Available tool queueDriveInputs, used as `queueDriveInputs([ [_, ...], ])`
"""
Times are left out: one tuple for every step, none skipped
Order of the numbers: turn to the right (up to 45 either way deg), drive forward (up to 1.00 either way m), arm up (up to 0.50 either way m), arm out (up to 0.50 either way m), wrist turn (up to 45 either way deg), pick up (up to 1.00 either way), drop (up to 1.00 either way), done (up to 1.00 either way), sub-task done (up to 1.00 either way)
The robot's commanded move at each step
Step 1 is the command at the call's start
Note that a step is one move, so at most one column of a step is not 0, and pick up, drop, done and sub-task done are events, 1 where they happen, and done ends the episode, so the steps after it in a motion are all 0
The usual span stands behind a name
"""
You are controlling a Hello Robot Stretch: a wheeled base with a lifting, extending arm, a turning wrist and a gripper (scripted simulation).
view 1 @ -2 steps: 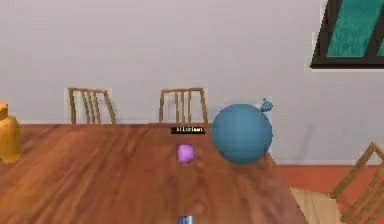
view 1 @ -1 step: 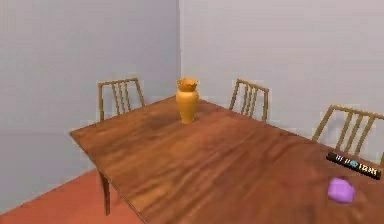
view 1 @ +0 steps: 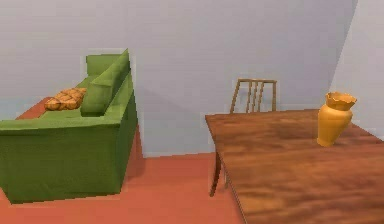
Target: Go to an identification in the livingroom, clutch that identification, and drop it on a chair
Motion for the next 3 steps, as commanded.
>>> queueDriveInputs([
  [0.0, 0.0, 0.5, 0.0, 0.0, 0.0, 0.0, 0.0, 0.0],
  [0.0, 0.0, 0.36, 0.0, 0.0, 0.0, 0.0, 0.0, 0.0],
  [0.0, 0.0, 0.0, 0.14, 0.0, 0.0, 0.0, 0.0, 0.0],
])
